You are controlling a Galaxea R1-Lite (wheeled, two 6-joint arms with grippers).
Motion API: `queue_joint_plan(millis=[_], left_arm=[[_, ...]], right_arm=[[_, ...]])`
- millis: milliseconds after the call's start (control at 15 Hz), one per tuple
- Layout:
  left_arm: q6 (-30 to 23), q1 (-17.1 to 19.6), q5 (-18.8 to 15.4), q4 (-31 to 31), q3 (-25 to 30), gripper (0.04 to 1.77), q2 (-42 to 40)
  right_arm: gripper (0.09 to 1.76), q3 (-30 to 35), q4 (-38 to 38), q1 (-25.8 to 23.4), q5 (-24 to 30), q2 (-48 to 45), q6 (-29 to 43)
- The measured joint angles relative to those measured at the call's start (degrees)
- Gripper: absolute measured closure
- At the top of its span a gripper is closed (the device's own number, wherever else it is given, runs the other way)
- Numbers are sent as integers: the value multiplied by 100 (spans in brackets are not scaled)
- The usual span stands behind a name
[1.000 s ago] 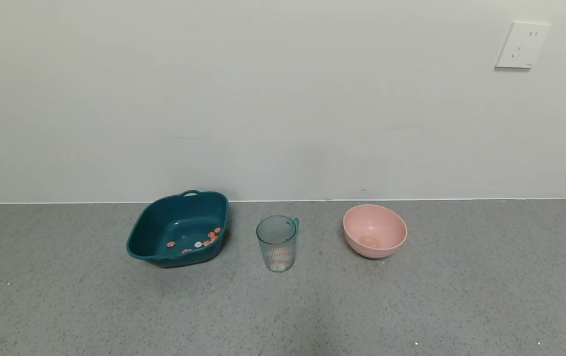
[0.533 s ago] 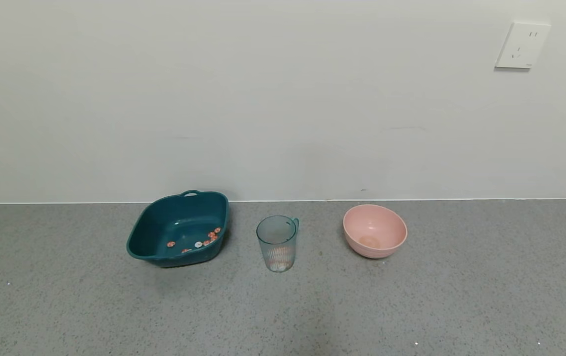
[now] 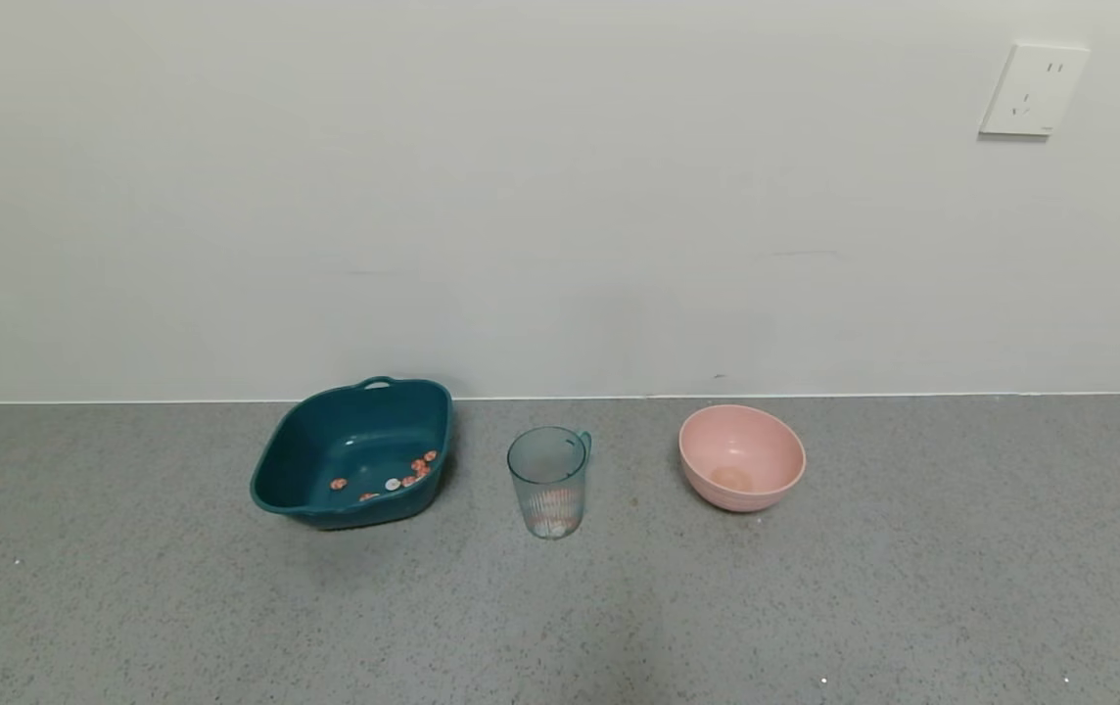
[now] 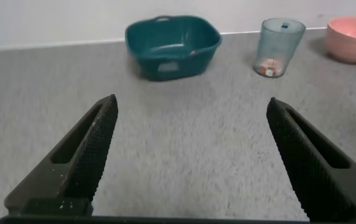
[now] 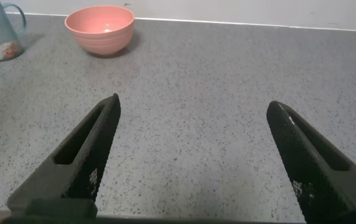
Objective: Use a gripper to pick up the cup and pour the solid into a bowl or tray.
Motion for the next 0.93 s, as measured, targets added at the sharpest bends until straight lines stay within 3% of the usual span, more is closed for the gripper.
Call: queue_joint_plan(millis=[267, 533, 733, 867, 933], left_arm=[[-792, 0, 404, 187, -72, 9, 0], [-965, 0, 451, 305, -96, 9, 0], [-1595, 0, 432, 322, -101, 9, -2], [-1365, 0, 427, 305, -112, 9, -2], [-950, 0, 436, 300, -121, 9, 0]], right_arm=[[14, 0, 0, 0, 0, 0, 0], [14, 0, 0, 0, 0, 0, 0], [14, 0, 0, 0, 1, 0, 0], [14, 0, 0, 0, -2, 0, 0], [14, 0, 0, 0, 0, 0, 0]])
